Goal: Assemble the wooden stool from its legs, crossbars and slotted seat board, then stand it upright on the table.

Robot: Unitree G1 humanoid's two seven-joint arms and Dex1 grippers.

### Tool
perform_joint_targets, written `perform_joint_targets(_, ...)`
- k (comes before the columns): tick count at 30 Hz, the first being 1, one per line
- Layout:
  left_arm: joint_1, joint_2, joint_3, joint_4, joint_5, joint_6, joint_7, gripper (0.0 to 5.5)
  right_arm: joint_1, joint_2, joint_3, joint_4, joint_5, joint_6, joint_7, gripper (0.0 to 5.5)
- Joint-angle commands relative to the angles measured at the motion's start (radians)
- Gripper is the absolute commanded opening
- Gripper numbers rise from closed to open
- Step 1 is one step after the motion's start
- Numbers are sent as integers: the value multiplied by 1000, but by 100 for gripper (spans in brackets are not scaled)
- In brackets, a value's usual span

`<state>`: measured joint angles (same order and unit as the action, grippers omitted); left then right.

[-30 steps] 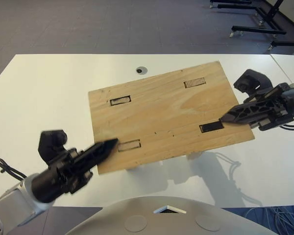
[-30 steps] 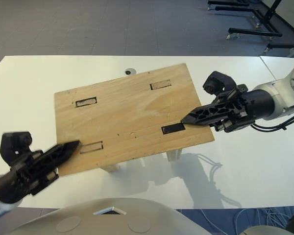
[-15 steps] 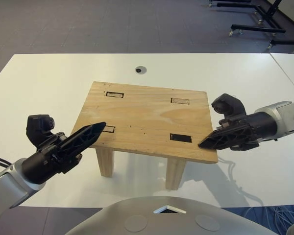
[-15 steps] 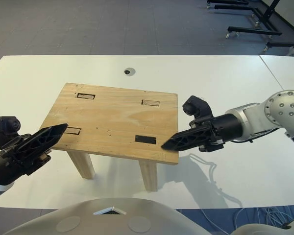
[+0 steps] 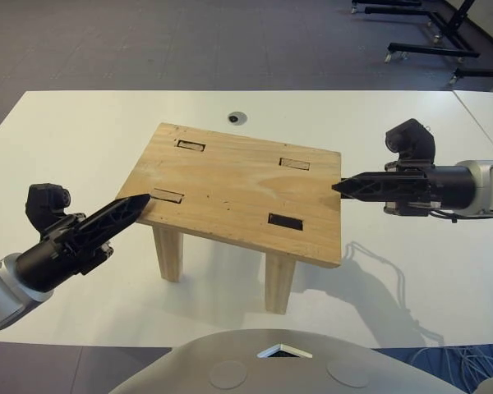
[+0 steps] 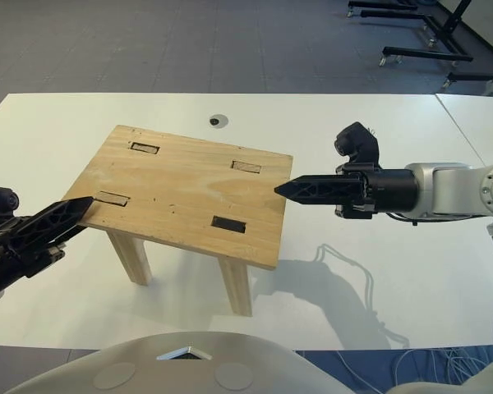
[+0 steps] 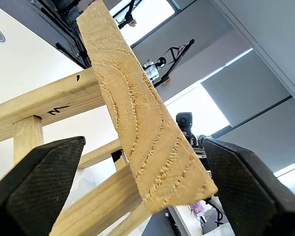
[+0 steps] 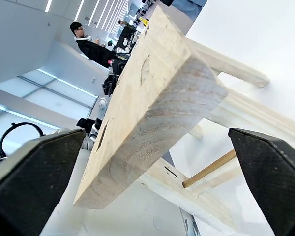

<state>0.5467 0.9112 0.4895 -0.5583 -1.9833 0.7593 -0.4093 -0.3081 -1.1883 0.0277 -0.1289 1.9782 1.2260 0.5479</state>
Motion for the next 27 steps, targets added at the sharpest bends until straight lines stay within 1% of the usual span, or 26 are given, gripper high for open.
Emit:
perform_joint_targets(1,-36,-22,28,-29,11,0,20,437,101,25,-92,-58,-14,-57,-66,537)
perform_joint_targets(5,-23,-55,98,-49,11,27,-89,437,146,80,-124,-84,-9,-98,-117,537)
perform_joint_targets(8,-3,-71,157,-12,11,63,-172,437,179,102,-149,-97,-8,-110,-143,537)
perform_joint_targets(12,19,-48,231,57,11,109,-161,437,214,104,-193,-98,-22,-110,-151,537)
perform_joint_targets(14,18,-37,230,85,16,126,-142,437,209,112,-195,-100,-37,-108,-152,537)
perform_joint_targets(17,26,-30,181,91,110,170,-151,437,183,126,-184,-98,-62,-102,-150,537)
perform_joint_targets(21,79,-30,102,88,290,235,-239,437,142,150,-165,-95,-87,-94,-148,537)
perform_joint_targets(22,93,-38,103,102,315,236,-263,437,137,154,-164,-94,-91,-90,-146,537)
perform_joint_targets(25,108,-56,166,126,309,217,-314,437,146,159,-171,-96,-101,-84,-138,537)
perform_joint_targets(27,113,-56,197,121,340,205,-347,437,151,165,-174,-97,-110,-85,-136,537)
